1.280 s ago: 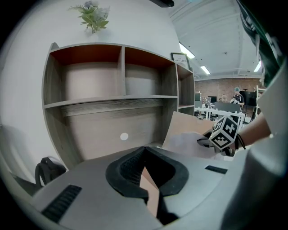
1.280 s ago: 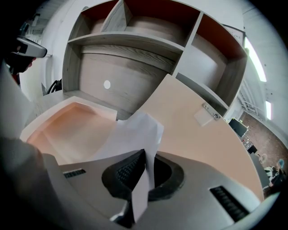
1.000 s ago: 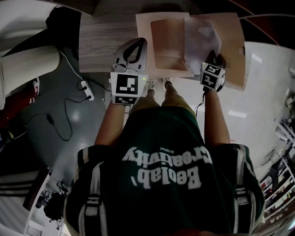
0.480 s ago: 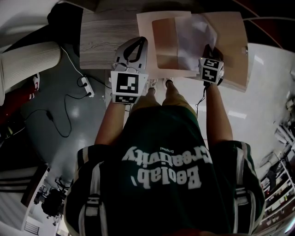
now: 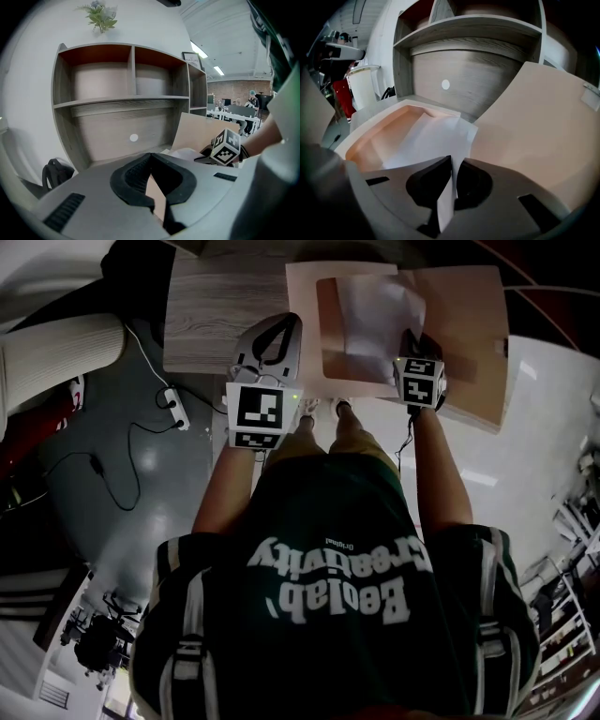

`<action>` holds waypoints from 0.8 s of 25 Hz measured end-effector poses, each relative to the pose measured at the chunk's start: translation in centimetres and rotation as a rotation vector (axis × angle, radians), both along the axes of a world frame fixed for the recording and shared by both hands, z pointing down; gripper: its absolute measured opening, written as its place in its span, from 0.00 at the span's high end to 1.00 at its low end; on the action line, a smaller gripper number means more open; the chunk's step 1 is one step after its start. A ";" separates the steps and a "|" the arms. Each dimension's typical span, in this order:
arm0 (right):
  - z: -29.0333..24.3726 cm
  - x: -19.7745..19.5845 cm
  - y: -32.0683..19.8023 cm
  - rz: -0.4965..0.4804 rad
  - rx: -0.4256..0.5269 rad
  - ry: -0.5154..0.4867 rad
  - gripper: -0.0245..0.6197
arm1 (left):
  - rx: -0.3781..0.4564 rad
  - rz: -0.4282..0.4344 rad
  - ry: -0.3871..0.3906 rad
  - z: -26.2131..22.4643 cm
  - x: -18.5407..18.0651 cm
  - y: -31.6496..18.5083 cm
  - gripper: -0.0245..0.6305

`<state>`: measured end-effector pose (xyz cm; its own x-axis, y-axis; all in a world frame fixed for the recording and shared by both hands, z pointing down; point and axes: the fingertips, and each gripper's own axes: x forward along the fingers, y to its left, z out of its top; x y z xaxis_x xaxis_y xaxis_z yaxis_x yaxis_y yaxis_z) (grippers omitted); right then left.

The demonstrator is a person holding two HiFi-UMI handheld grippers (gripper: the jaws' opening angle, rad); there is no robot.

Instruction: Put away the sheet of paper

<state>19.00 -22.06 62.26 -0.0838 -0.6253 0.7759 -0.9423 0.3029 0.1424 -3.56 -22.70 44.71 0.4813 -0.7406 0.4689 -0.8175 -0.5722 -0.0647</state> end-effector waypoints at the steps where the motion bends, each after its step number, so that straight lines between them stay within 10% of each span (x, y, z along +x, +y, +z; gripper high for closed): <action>1: 0.2 -0.4 0.0 -0.010 -0.005 -0.006 0.91 | -0.001 -0.005 -0.001 0.1 -0.1 0.0 0.94; 17: 3.0 -4.9 1.0 -0.112 -0.178 -0.097 0.90 | -0.002 -0.076 -0.012 0.0 -2.3 0.8 0.94; 20: 2.5 -4.3 1.1 -0.093 -0.169 -0.089 0.69 | -0.003 -0.093 -0.009 0.0 -2.7 0.9 0.94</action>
<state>14.69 -20.93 64.74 -0.2076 -0.4730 0.8562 -0.9157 0.4018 0.0000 -6.24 -21.84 44.71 0.4063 -0.7804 0.4753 -0.8665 -0.4942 -0.0706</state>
